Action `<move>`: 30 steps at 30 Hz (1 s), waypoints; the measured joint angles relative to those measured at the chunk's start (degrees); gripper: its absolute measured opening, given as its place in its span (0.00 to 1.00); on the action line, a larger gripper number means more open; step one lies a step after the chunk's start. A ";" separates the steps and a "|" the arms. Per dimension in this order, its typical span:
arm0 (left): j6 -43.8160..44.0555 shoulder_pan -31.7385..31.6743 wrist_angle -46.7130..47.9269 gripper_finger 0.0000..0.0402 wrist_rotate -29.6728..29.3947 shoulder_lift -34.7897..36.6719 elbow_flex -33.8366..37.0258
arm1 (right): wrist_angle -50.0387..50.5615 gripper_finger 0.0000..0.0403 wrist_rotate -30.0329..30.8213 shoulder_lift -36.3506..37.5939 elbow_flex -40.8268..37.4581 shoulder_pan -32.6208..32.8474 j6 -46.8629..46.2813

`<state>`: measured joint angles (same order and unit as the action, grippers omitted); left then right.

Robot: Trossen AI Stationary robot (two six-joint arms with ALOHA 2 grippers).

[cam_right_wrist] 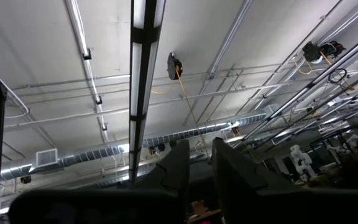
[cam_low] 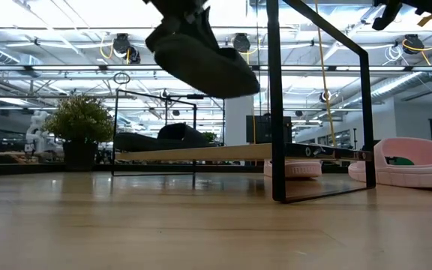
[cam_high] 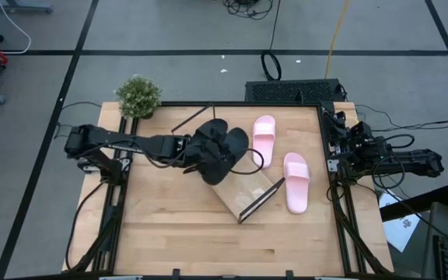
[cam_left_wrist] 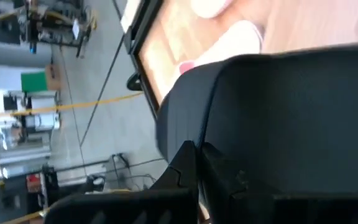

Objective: Pick and place slides into the shelf
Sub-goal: Put the black slipper on the shelf

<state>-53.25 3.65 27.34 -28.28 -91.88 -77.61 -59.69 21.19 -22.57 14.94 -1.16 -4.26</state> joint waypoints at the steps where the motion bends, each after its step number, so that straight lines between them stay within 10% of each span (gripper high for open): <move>1: -1.70 -0.43 -0.72 0.00 0.66 0.00 0.82 | 0.06 0.15 -0.02 -0.04 0.00 0.01 0.47; 30: -17.24 -7.96 -21.99 0.00 13.53 6.49 20.88 | -5.30 0.15 -0.02 -11.76 0.02 0.01 0.87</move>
<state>-70.50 -4.31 5.35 -14.75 -85.38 -56.73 -64.99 21.17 -34.32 14.96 -1.15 -3.40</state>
